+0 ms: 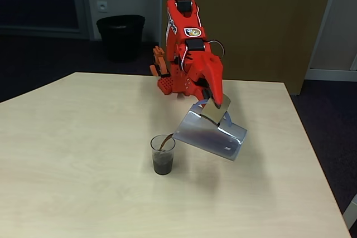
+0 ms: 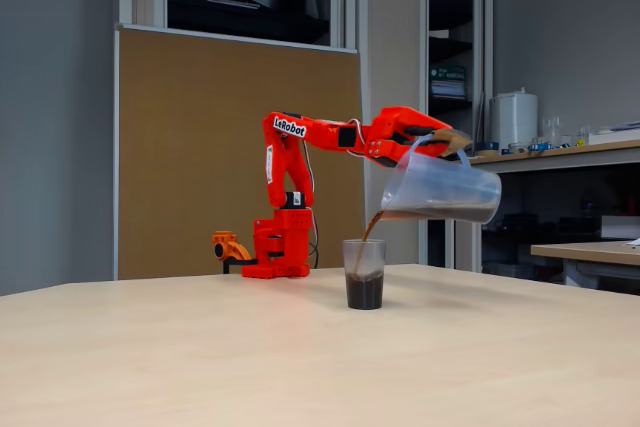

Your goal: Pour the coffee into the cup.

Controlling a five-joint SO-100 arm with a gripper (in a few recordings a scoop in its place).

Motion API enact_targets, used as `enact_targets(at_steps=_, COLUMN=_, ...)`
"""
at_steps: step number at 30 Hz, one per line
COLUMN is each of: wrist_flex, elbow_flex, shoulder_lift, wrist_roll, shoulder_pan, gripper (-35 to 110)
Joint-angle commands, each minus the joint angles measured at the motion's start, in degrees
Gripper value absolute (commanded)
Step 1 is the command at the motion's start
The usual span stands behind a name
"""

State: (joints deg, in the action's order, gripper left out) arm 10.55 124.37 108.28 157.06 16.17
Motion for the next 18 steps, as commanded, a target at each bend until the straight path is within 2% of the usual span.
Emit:
enact_targets(at_steps=1, wrist_flex=2.0, elbow_flex=-0.1, shoulder_lift=1.5, wrist_roll=1.1, shoulder_pan=0.1, gripper=0)
enact_targets(at_steps=9, wrist_flex=2.5, elbow_flex=-0.1, shoulder_lift=0.9, wrist_roll=0.8, shoulder_pan=0.0, gripper=0)
enact_targets(at_steps=18, wrist_flex=1.9, elbow_flex=0.3, shoulder_lift=0.9, wrist_roll=-4.3, shoulder_pan=0.4, gripper=0)
